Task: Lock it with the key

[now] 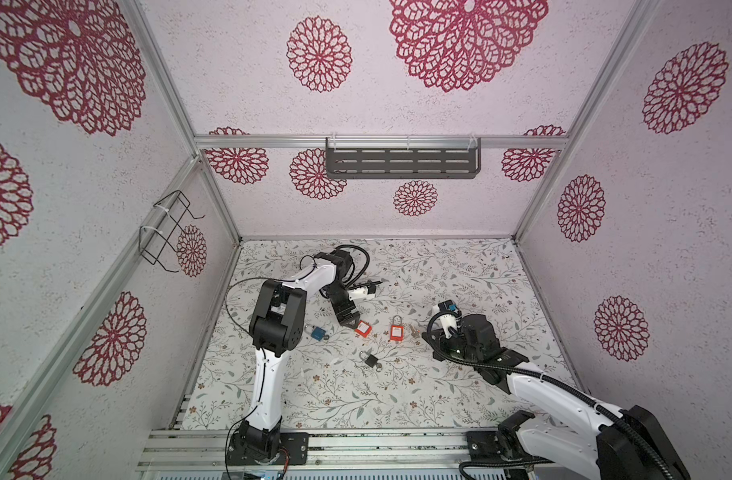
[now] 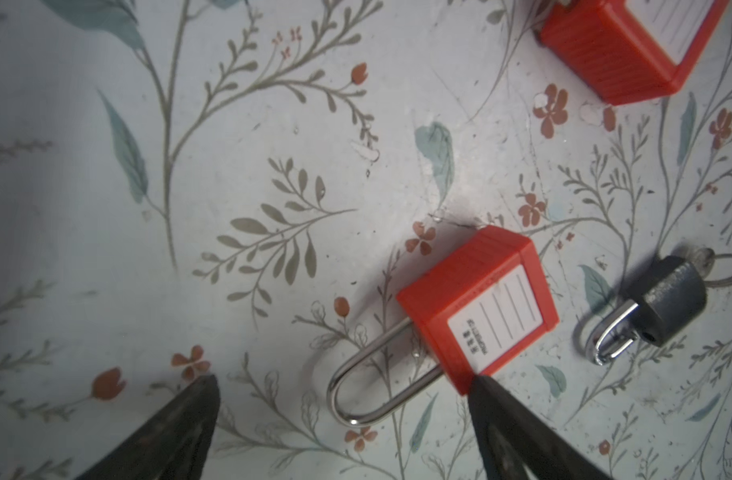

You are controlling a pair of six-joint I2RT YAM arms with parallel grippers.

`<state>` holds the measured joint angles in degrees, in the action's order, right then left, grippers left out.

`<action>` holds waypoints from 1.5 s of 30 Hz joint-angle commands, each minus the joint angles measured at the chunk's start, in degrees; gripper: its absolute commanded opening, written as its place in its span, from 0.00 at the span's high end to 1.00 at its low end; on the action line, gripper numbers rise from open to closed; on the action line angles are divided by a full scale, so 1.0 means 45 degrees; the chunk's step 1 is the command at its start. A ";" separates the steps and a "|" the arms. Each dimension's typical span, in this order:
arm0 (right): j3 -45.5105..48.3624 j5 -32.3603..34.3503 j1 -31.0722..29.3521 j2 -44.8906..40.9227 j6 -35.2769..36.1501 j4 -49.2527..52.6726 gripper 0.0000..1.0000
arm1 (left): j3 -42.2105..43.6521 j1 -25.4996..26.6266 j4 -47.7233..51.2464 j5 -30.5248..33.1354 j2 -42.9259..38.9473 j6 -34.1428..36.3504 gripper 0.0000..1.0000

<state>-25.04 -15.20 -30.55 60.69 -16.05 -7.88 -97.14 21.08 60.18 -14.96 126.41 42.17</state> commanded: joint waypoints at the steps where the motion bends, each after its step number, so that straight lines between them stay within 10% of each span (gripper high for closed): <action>1: -0.0669 0.0036 -0.0068 0.0069 0.0258 -0.0330 1.00 | 0.0799 0.0001 -0.1456 0.1633 -0.0580 -0.1109 0.03; 45: -0.3109 0.0568 -0.0527 0.2172 0.0485 0.1123 1.00 | 0.2939 0.0001 -0.4097 0.2203 -0.3873 -0.3960 0.03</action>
<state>-35.51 -13.91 -31.68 68.82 -15.44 -4.51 -84.99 21.63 44.99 -3.62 113.38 27.03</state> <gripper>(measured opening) 0.050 0.974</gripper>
